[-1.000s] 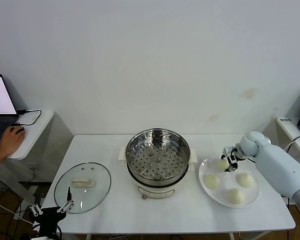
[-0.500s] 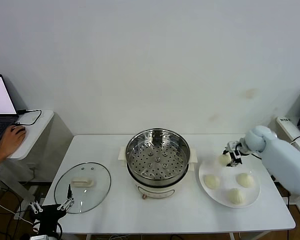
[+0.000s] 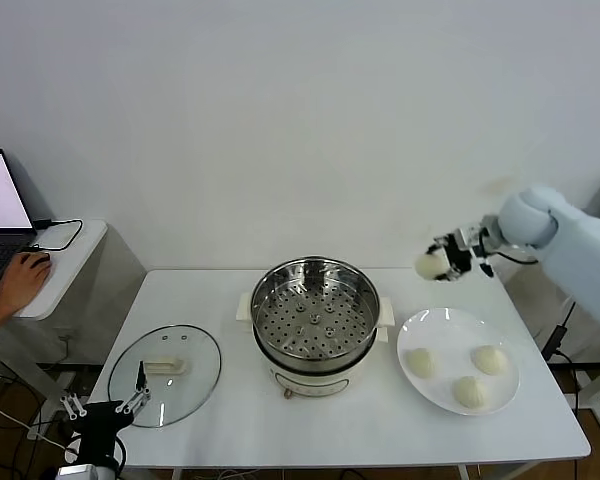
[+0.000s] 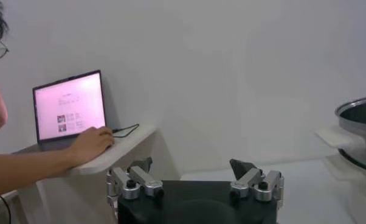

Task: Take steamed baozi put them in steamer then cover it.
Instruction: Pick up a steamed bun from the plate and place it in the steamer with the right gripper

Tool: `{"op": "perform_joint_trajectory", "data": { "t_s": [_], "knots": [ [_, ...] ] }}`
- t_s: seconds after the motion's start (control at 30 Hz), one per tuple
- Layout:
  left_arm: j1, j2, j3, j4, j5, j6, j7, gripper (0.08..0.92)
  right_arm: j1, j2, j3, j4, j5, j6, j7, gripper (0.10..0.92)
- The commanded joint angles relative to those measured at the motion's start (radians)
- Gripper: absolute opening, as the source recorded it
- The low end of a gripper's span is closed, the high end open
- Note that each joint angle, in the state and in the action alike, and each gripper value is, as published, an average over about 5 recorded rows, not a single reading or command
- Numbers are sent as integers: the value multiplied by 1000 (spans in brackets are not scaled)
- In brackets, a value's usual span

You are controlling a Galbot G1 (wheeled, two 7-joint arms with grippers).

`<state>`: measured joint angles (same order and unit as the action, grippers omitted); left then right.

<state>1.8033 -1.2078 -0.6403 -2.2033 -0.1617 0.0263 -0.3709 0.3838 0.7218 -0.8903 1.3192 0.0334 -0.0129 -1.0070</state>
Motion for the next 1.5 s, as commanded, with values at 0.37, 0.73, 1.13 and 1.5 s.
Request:
{"op": "perform_joint_trajectory", "data": {
  "t_s": [0.37,0.73,1.13,1.5],
  "knots": [
    [9,-27,-18,-29,2,1,0,823,171,379,-357,-33,-29,180,67,602],
    [8,-45,-19,-29,7,2,2,823,81,443,-391,-129,-220,315,146,602],
    [-4,-42,-21,-18,5,2,3,823,50,526,-386,-230,-316,415,187,610],
    [-15,-45,-15,-7,4,2,3,823,41,523,-387,-259,-349,454,183,620]
  ]
}}
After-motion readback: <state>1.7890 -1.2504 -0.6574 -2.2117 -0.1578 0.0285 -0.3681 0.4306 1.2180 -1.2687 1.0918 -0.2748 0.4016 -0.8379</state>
